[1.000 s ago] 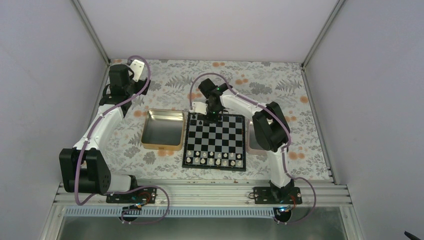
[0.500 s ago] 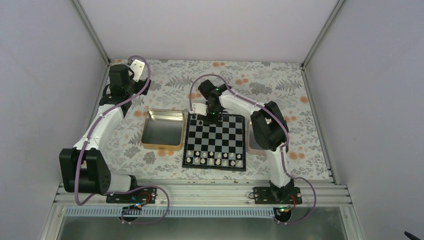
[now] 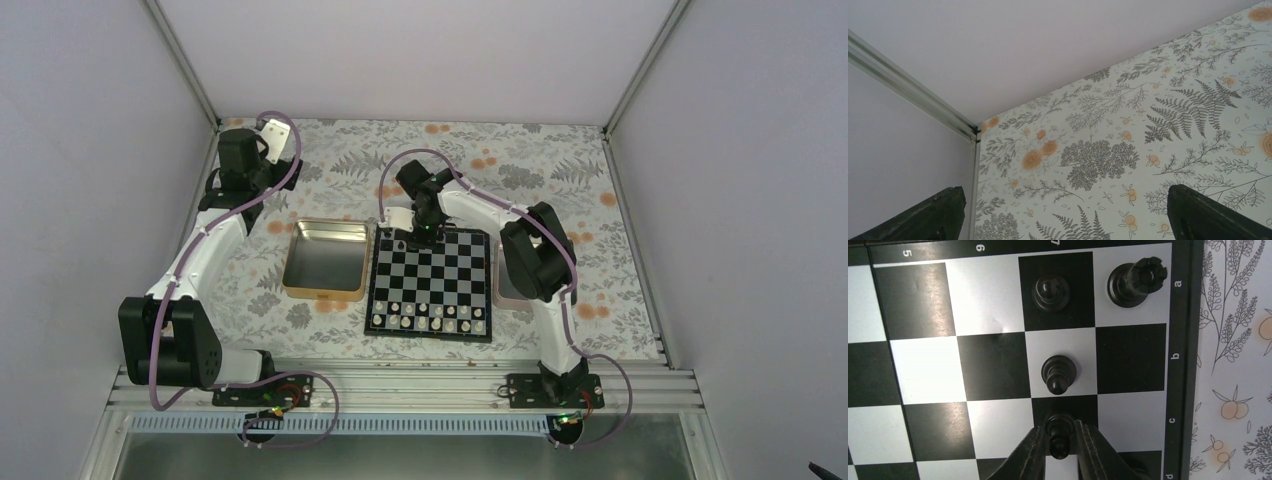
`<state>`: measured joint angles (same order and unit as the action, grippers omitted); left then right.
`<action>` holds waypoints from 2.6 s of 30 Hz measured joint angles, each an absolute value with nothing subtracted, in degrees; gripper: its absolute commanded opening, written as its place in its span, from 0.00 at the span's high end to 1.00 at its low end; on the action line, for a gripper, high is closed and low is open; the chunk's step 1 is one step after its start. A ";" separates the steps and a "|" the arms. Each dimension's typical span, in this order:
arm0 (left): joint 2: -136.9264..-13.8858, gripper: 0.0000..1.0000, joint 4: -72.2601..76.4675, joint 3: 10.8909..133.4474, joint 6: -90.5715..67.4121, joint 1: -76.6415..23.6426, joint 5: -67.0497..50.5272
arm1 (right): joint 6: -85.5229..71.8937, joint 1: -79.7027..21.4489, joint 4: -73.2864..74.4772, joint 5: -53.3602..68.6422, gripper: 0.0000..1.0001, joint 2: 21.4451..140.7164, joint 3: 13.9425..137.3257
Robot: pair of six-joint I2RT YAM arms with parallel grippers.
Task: Set up the chess pieces on the board
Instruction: Place the chess piece on the chessboard, then pick up the chess piece from the storage box.
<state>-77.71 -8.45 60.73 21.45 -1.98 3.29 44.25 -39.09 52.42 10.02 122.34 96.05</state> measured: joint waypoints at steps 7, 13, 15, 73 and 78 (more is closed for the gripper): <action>-77.71 0.00 -8.43 60.73 21.45 -1.98 2.92 | 43.68 -39.09 53.06 10.39 0.74 122.32 96.73; -77.71 0.00 -8.45 60.73 21.47 -1.98 2.94 | 42.87 -38.96 54.43 10.83 0.74 120.81 98.24; -77.71 0.00 -8.45 60.73 21.50 -1.98 2.96 | 42.09 -38.20 55.20 10.87 0.73 118.13 98.24; -77.73 0.00 -8.29 60.03 22.06 -1.98 1.21 | 40.82 4.27 39.53 12.69 0.85 93.95 56.84; -77.73 0.00 -8.29 60.03 22.04 -1.98 1.21 | 40.82 4.27 39.09 12.82 0.92 94.08 56.84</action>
<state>-77.73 -8.29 60.03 22.04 -1.98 1.21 40.82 4.27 39.09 12.82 94.08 56.84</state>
